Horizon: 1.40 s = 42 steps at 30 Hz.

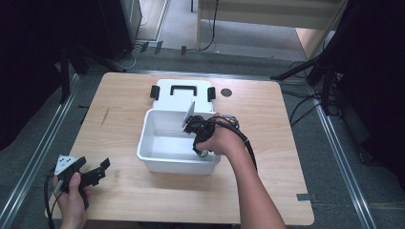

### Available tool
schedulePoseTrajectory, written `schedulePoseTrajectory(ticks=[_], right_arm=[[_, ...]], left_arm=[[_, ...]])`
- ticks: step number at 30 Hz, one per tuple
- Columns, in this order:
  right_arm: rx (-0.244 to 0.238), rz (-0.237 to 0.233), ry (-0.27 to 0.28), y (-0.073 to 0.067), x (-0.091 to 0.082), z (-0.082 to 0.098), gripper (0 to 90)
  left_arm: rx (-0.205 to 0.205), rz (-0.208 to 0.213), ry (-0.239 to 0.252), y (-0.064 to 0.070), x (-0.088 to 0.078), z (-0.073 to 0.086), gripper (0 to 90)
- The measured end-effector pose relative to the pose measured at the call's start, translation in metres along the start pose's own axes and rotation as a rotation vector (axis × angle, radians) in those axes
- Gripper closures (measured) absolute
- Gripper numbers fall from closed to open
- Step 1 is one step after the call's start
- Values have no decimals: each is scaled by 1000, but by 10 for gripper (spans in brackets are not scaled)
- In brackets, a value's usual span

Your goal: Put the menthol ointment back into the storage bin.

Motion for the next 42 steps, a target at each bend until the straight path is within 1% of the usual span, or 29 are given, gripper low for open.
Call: schedulePoseTrajectory(ticks=[6, 7, 8, 9, 14, 15, 17, 20, 22, 25, 26, 27, 28, 29, 36, 37, 39, 40, 42], right_arm=[[-9, 27, -24, -2, 1, -1, 514], [-13, 47, -38, -3, 3, -2, 514], [-13, 47, -38, -3, 3, -2, 514], [-26, 68, -53, -4, 3, -2, 513], [-30, 85, -65, -6, 4, -3, 514], [-38, 97, -68, -6, 5, -3, 514], [-41, 100, -72, -7, 5, -3, 513], [-65, 135, -88, -10, 7, -3, 512], [-66, 139, -89, -10, 7, -3, 511], [-64, 135, -84, -10, 7, -3, 494], [-69, 132, -82, -10, 7, -3, 469], [-59, 111, -76, -9, 6, -3, 468], [-59, 116, -71, -9, 6, -2, 506], [-61, 121, -70, -7, 6, -1, 518], [-57, 122, -64, -7, 5, 0, 507], [-58, 111, -59, -7, 5, 0, 481], [-59, 104, -55, -7, 5, 0, 466], [-54, 84, -47, -7, 4, 1, 454], [-47, 77, -32, -5, 1, 2, 442]], left_arm=[[-2, -1, -1, 0, 0, 0, 73], [-1, 0, 0, 0, 0, 0, 73], [-1, 0, 0, 0, 0, 0, 73], [-1, 0, 0, 0, 0, 0, 73], [-4, 0, 1, 0, 0, 0, 73], [-5, -1, -2, 0, 0, 0, 73], [-3, 0, -7, 0, 0, 0, 73], [-3, 0, -8, 0, 0, 0, 73], [-2, 0, -8, 0, 0, 0, 73], [-2, 0, -7, 0, 0, 0, 73], [-3, 1, -9, 0, 0, 0, 73], [-3, 1, -8, 0, 0, 0, 73], [-2, 1, -8, 0, 0, 0, 73], [-3, 1, -9, 0, 0, 0, 73], [-3, 1, -8, 0, 0, 0, 73], [-3, 2, -8, 0, 0, 0, 73], [-1, 2, -8, 0, 0, 0, 73], [-1, 1, -9, 0, 0, 0, 73], [-3, 1, -8, 0, 1, 0, 73]])
Point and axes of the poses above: each handheld gripper's, and its own axes: x roughly forward along the jaws, z roughly out of its underside, y roughly to its right, the point moved 1 cm from there along x, roughly forward along the jaws, and after that the axes turned 5 degrees about -y, right-handed, at the moved point
